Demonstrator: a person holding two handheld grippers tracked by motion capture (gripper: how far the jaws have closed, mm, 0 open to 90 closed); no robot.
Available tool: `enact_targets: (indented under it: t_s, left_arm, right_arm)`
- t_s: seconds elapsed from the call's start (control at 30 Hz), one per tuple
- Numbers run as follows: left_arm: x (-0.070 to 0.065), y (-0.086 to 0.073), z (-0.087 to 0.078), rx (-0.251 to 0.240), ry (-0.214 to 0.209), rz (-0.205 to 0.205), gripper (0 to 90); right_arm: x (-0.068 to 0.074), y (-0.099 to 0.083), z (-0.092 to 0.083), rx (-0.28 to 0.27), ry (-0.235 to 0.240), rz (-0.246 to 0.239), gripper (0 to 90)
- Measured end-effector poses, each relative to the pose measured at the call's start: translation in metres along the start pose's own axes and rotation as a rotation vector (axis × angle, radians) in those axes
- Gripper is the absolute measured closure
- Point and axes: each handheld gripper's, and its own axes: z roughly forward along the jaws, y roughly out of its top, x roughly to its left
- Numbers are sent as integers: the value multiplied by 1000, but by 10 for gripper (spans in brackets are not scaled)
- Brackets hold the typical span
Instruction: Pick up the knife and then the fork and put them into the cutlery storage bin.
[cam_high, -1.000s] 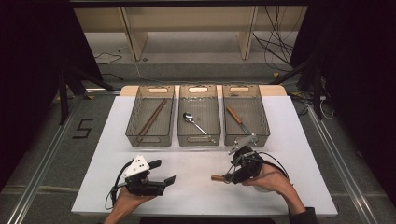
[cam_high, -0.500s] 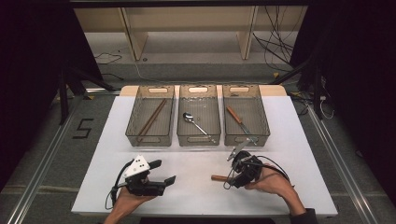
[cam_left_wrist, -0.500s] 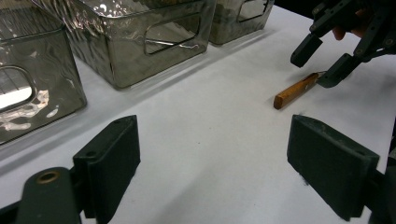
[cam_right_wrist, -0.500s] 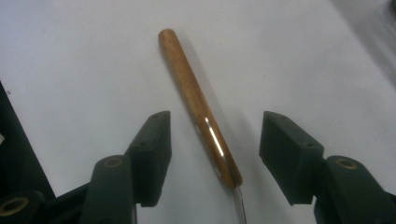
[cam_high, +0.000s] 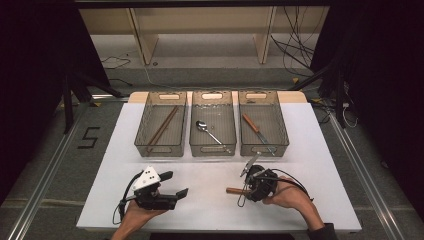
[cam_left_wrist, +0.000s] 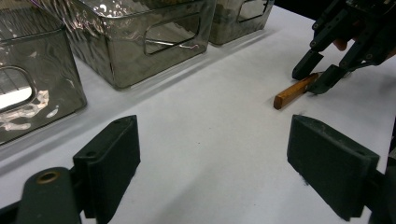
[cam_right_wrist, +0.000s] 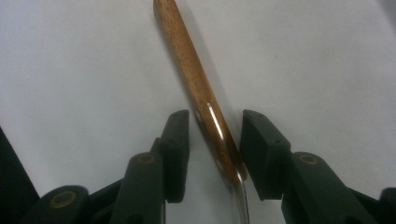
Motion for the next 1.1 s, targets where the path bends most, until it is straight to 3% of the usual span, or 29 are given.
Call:
enact_targets:
  t_s: [0.1,0.3,0.47,0.83,1.1]
  left_arm:
    - [0,0,0,1,0,1,169]
    - [0,0,0,1,0,3,169]
    - [0,0,0,2,1,3,169]
    - [0,0,1,2,-1,2,169]
    - [0,0,0,3,1,2,169]
  right_arm:
    - [1,1,0,8,-10,-4,676]
    - [5,3,0,29,-32,-58,706]
    - [8,3,0,32,-21,-93,786]
    - [11,4,-2,33,-24,-116,810]
    - [10,3,-5,27,-21,-104,813]
